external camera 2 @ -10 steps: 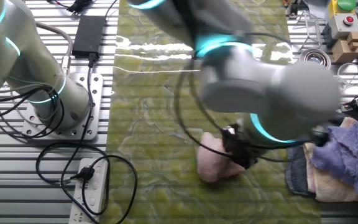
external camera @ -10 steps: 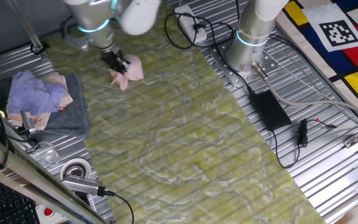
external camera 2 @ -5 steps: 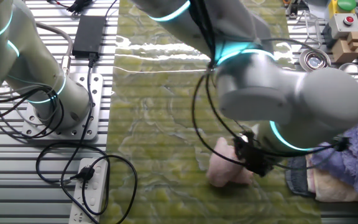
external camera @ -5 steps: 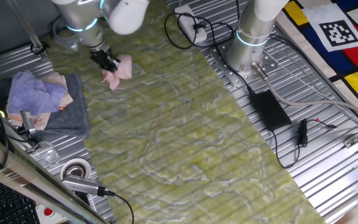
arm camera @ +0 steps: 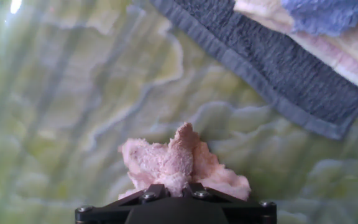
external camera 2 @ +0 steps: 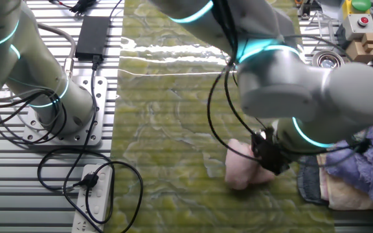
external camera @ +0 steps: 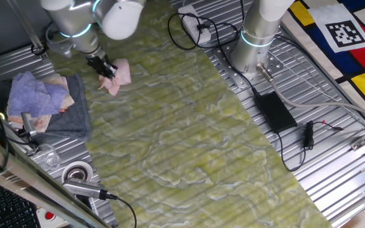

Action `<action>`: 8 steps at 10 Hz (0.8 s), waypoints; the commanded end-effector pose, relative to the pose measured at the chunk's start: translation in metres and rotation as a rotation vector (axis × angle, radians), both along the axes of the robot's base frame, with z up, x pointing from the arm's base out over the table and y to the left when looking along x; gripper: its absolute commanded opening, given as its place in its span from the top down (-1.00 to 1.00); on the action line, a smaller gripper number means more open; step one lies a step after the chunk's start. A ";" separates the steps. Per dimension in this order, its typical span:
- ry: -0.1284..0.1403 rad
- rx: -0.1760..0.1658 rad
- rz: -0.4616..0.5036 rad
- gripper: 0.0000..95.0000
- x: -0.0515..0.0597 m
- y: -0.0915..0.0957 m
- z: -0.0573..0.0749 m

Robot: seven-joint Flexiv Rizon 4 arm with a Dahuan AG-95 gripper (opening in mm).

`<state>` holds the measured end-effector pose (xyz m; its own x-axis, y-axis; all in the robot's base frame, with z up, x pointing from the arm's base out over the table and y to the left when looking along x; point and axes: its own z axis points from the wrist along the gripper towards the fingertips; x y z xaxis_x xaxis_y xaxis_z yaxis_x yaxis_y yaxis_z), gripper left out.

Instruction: Clean the table with a cloth

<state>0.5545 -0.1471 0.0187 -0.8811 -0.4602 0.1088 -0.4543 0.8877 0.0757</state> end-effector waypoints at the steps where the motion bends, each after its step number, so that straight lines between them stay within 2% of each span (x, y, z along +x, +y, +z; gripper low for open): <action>1: -0.006 -0.004 -0.092 1.00 0.004 0.033 -0.006; 4: 0.006 -0.017 -0.127 1.00 0.012 0.056 0.002; 5: 0.005 -0.011 -0.140 1.00 0.012 0.061 0.003; 6: -0.002 0.018 -0.194 1.00 0.012 0.076 0.000; 8: -0.010 0.021 -0.227 1.00 0.010 0.095 -0.002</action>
<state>0.5669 -0.0576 0.0162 -0.9596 -0.2638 0.0981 -0.2559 0.9629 0.0856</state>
